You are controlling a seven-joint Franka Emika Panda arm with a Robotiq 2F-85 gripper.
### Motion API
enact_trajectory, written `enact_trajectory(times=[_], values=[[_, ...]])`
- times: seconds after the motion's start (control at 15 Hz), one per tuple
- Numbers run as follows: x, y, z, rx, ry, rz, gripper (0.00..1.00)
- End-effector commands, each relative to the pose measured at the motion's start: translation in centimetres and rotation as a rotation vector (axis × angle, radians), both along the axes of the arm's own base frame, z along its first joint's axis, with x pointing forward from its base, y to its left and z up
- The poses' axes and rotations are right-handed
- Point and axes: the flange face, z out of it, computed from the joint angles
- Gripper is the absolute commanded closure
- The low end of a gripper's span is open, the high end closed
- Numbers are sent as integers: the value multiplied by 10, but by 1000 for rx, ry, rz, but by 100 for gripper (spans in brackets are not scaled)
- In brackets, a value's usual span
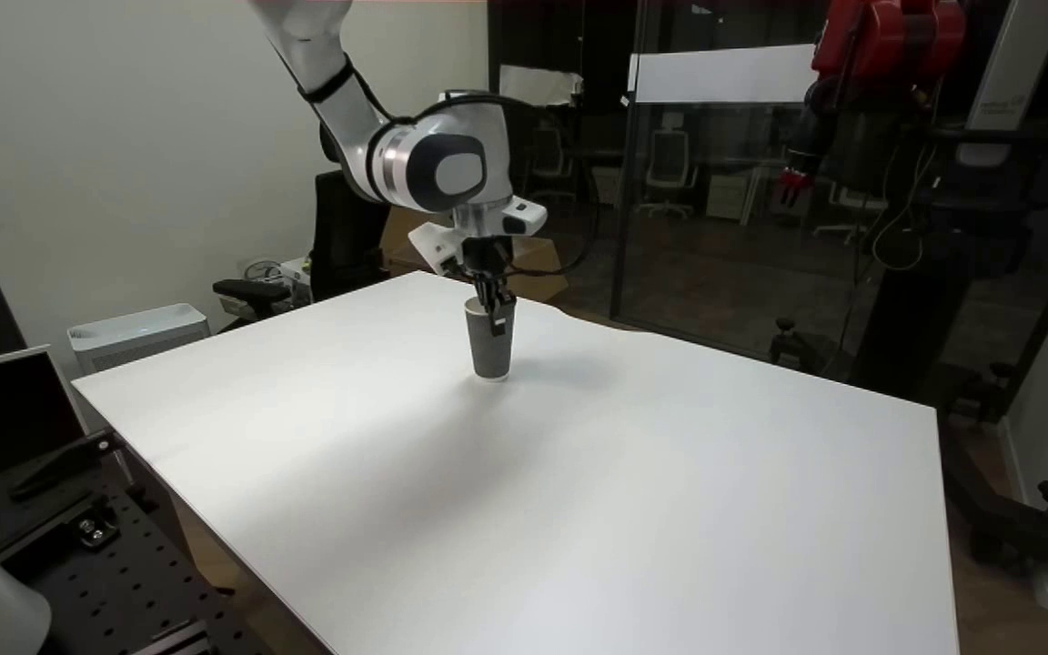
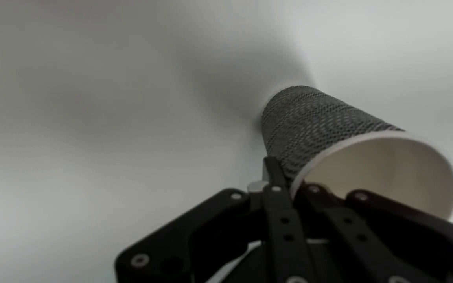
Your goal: Place the mug in the middle of the table
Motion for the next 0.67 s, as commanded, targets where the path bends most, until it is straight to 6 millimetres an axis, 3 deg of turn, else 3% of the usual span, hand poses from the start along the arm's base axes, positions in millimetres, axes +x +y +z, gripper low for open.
enact_trajectory(times=[0.0, 0.4, 0.6], values=[[-55, 26, -12, -23, 15, 12, 99], [-116, 55, -11, -9, 100, 96, 99], [-125, 55, -12, -15, 96, 85, 99]])
